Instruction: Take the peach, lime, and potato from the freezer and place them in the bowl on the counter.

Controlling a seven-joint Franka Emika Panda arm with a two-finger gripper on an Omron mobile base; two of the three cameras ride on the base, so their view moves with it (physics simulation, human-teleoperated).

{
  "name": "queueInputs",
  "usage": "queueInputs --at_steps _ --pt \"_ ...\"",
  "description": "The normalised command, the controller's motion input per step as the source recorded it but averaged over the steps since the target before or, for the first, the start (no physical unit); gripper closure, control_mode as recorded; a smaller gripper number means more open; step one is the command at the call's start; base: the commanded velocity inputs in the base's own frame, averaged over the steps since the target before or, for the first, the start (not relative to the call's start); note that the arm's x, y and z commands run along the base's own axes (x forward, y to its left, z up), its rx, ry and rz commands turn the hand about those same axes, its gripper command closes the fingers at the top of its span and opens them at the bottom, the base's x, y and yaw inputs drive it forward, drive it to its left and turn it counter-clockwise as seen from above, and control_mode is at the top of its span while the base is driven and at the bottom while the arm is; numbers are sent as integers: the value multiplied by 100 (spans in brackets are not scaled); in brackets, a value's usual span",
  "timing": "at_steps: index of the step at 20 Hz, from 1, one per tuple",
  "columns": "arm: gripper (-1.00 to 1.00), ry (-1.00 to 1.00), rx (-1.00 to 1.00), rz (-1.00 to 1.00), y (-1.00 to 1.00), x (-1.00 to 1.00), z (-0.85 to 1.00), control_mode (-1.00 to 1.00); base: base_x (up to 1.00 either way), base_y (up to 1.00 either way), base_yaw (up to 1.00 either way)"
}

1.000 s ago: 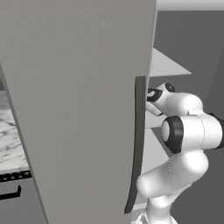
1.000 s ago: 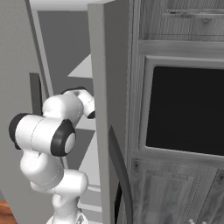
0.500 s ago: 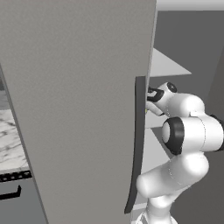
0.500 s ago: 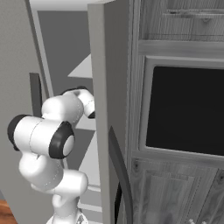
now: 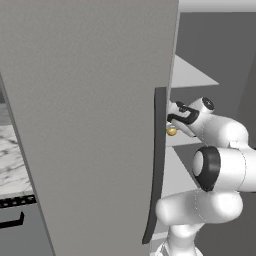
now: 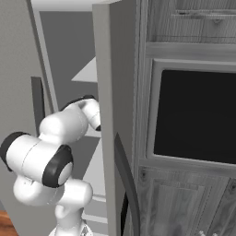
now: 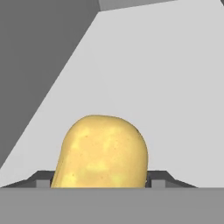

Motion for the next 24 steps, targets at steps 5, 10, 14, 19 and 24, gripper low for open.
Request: queueInputs --at_steps 5,10,14,19,24 --pt "100 3 0 0 -6 -35 22 -100 0 0 0" --pt "100 4 0 0 0 -34 21 -100 0 0 0" --pt "100 3 0 0 1 -36 12 -100 0 0 0" --pt "100 1 0 0 3 -47 3 -100 0 0 0" --pt "100 1 0 0 16 -39 3 -100 0 0 0"
